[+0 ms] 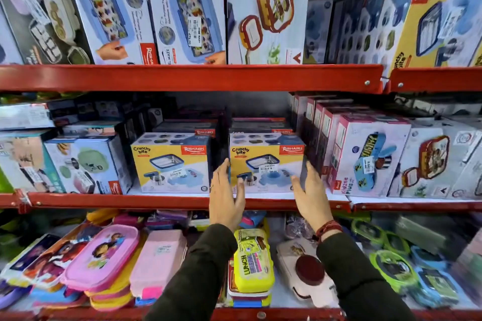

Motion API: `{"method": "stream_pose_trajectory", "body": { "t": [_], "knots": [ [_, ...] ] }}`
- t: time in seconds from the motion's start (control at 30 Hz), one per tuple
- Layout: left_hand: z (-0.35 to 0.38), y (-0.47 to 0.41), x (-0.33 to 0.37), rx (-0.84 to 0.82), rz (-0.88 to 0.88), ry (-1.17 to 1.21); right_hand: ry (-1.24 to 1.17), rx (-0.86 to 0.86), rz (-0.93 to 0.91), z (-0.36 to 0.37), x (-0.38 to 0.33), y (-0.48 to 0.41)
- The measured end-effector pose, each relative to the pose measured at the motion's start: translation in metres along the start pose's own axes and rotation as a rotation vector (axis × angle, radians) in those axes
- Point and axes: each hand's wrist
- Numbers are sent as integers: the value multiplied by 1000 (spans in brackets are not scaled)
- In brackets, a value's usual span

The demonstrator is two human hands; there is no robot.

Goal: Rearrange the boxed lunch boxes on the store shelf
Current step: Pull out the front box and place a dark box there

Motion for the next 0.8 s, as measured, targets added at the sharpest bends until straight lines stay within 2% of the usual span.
{"method": "stream_pose_trajectory", "body": {
  "t": [0.13, 0.23, 0.5, 0.67, 0.8],
  "knots": [
    [5, 0, -9, -58, -142, -126, 27, -64, 82, 4, 14, -9],
    [5, -3, -11, -76, -158, -152, -23, -46, 73, 4, 16, -11],
    [-13, -6, 1, -133, -54, 272, -507, 39, 38, -27, 20, -1],
    [-18, -5, 5, -144, 10, 361, -577, 178, -10, -47, 0, 9],
    [-21, -5, 18, -50, -71, 435, -640, 206, -33, -56, -16, 14]
  ]
}}
Point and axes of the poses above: each hand's wrist, its own y-axis away from the middle knuckle, its own z-axis out of the palm, x = y × z, and after that the axes turned 4 degrees about z, right-handed
